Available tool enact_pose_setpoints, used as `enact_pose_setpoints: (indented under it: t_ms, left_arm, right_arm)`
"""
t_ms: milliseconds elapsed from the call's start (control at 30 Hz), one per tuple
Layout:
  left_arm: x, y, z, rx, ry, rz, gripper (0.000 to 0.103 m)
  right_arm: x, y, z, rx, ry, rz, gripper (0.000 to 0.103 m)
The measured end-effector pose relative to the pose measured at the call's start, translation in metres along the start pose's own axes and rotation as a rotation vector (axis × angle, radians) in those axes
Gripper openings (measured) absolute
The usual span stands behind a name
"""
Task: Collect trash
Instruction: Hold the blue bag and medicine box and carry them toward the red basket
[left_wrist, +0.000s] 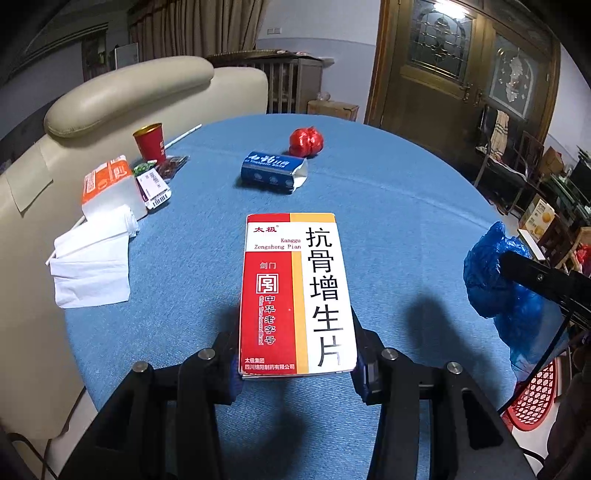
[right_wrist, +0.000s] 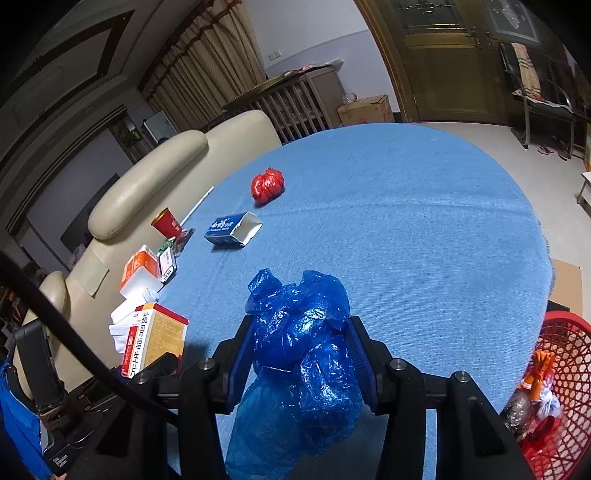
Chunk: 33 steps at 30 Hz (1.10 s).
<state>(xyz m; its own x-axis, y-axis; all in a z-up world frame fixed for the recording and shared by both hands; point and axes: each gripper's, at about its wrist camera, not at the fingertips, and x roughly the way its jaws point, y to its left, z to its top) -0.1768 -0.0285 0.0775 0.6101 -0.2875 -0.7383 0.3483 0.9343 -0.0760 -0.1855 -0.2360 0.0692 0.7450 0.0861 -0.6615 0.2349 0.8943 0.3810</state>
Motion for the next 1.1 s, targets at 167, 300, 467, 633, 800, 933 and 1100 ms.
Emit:
enact_pose_setpoints:
  t_ms: [167, 300, 467, 633, 800, 933, 1100]
  left_arm:
    - [-0.006, -0.008, 0.001, 0.019, -0.011, 0.0, 0.048]
    - [-0.008, -0.012, 0.001, 0.03, -0.016, 0.0, 0.048]
    - [-0.006, -0.014, 0.001, 0.036, -0.013, 0.0, 0.048]
    - [-0.006, -0.014, 0.001, 0.037, -0.013, 0.0, 0.048]
    - [-0.007, -0.014, 0.001, 0.037, -0.018, -0.001, 0.048]
    - [-0.009, -0.016, 0.002, 0.041, -0.023, -0.001, 0.048]
    - [-0.01, -0.017, 0.003, 0.045, -0.021, 0.003, 0.048]
  right_arm:
    - [-0.009, -0.003, 0.0, 0.01, -0.022, 0.005, 0.052]
    - [-0.014, -0.005, 0.002, 0.016, -0.036, 0.008, 0.052]
    - [-0.014, -0.008, 0.001, 0.022, -0.038, 0.008, 0.052]
    - [-0.011, -0.007, 0.0, 0.021, -0.029, 0.007, 0.052]
    - [-0.01, -0.006, 0.001, 0.019, -0.03, 0.008, 0.052]
    - [-0.012, -0.007, 0.001, 0.018, -0.033, 0.008, 0.052]
    - [-0.014, -0.009, 0.0, 0.022, -0.039, 0.01, 0.052]
